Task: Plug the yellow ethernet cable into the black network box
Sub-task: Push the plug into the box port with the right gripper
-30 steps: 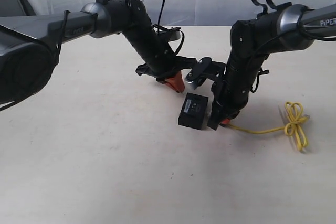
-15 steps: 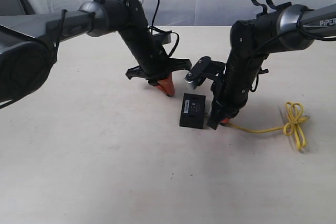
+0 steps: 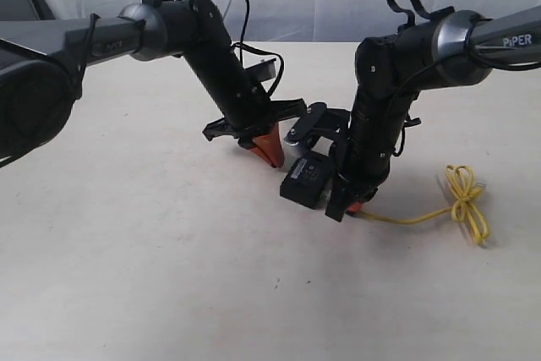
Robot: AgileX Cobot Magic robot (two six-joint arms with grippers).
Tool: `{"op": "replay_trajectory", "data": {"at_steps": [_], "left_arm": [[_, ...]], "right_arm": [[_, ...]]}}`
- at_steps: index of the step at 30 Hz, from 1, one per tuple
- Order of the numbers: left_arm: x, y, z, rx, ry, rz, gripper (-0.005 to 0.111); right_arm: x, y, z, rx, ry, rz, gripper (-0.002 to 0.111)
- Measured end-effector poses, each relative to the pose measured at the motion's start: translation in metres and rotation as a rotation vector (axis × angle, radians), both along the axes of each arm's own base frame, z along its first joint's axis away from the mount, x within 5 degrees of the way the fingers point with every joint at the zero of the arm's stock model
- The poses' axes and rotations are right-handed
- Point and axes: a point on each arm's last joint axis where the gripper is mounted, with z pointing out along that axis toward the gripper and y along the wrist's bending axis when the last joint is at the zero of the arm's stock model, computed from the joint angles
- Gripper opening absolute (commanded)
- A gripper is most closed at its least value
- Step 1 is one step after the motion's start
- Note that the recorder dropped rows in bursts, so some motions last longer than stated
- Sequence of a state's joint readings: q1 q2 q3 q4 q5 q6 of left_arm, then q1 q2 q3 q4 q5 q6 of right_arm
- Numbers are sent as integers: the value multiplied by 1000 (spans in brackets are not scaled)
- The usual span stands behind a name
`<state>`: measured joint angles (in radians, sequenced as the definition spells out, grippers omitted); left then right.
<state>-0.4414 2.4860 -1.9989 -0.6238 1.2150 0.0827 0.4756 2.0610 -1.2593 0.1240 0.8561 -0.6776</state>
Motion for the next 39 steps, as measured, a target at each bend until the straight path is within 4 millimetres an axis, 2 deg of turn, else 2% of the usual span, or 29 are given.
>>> {"op": "replay_trajectory", "data": {"at_steps": [4, 17, 39], "left_arm": [[-6, 0, -8, -13, 42, 24, 0], [-1, -4, -6, -78, -13, 56, 0], [1, -5, -4, -119, -48, 22, 0]], "right_arm": [[0, 0, 0, 3, -4, -2, -1], [2, 1, 1, 13, -17, -119, -1], [7, -1, 10, -35, -17, -80, -1]]}}
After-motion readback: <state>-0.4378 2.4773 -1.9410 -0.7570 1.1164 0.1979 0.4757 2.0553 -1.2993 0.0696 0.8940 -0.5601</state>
